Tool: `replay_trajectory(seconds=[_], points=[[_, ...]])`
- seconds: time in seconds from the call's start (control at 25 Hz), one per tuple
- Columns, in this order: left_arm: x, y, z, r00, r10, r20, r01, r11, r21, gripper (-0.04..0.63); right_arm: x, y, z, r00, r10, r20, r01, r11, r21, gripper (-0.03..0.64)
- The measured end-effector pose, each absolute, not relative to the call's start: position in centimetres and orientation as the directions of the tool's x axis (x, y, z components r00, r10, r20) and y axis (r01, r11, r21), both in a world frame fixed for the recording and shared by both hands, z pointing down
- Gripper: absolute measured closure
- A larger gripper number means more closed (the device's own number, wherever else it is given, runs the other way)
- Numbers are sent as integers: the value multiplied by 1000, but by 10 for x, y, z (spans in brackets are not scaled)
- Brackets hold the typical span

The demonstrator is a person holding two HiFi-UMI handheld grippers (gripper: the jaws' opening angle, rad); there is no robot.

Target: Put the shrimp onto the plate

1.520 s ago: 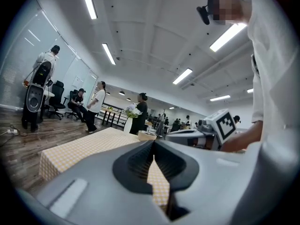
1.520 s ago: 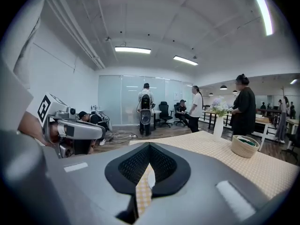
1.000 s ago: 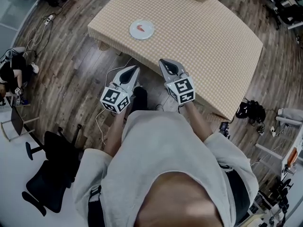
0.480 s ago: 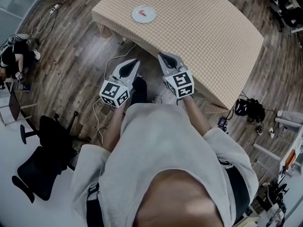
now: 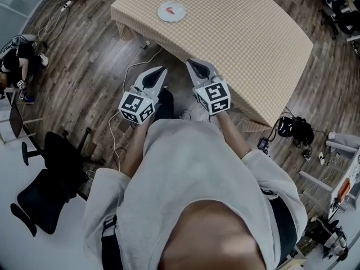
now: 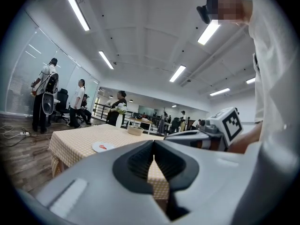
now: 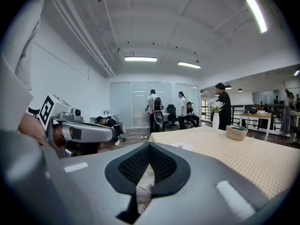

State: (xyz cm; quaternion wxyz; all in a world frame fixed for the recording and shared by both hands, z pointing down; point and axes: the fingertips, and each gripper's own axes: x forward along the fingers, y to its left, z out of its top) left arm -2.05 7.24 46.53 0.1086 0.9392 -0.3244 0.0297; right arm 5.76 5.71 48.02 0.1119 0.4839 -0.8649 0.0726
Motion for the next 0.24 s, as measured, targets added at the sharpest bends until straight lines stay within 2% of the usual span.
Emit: replay_trajectory(seconds=[0.24], points=[[-12,71,462,794,-594,130,-608,-775,170,586,66,58,479,-503,-821,269,-854,520,-11,620]])
